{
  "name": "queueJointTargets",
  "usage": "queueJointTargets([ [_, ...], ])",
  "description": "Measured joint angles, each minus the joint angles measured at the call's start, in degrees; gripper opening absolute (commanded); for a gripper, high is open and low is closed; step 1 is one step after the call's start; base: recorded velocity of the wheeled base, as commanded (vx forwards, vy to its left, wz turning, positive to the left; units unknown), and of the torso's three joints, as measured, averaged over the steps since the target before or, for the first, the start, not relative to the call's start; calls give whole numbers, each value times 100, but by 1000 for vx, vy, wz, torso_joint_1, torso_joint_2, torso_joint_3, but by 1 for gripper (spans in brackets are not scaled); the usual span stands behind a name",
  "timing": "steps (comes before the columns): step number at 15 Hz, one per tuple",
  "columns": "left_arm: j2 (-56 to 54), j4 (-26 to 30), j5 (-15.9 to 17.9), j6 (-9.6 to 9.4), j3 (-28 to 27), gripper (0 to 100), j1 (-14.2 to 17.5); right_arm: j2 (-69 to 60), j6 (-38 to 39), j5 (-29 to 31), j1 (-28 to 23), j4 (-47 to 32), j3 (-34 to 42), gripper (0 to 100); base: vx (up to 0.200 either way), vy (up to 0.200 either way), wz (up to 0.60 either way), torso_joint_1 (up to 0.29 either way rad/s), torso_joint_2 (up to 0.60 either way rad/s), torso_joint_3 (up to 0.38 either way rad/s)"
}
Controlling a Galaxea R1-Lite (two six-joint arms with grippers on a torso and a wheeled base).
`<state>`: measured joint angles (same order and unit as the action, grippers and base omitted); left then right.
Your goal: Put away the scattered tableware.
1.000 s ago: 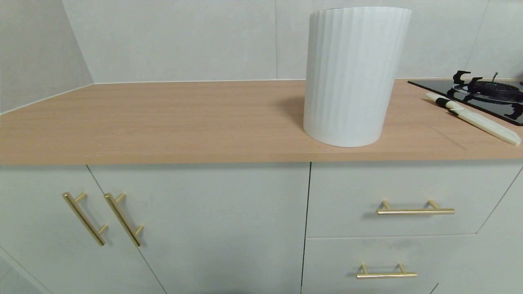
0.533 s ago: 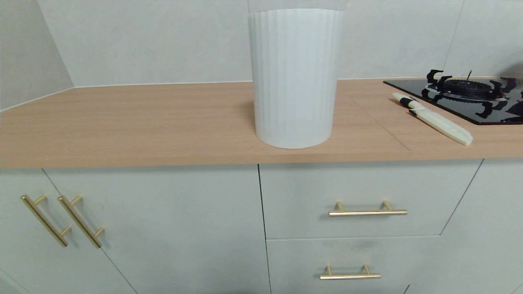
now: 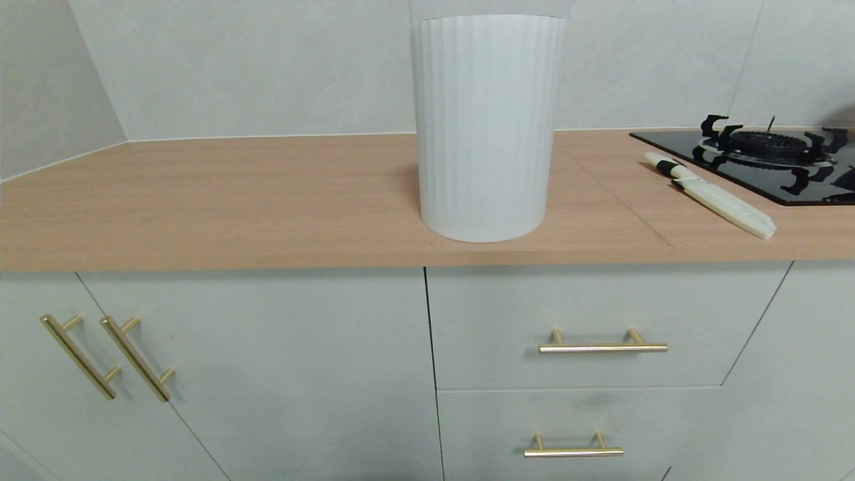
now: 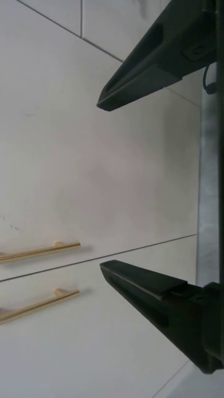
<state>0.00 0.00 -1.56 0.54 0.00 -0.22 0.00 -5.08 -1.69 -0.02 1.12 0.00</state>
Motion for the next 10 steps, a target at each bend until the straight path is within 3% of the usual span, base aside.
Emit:
queueJointTargets([
  [3, 0, 0, 1, 0, 0, 100, 0, 0, 0, -5, -2, -6, 0, 100, 0, 0, 0, 9, -43, -33],
  [6, 0, 0, 0, -2, -5, 100, 0, 0, 0, 0, 2, 13, 0, 100, 0, 0, 0, 45, -238, -255],
  [10, 0, 0, 0, -2, 0, 100, -2, 0, 0, -2, 2, 7, 0, 100, 0, 0, 0, 173, -511, -296],
])
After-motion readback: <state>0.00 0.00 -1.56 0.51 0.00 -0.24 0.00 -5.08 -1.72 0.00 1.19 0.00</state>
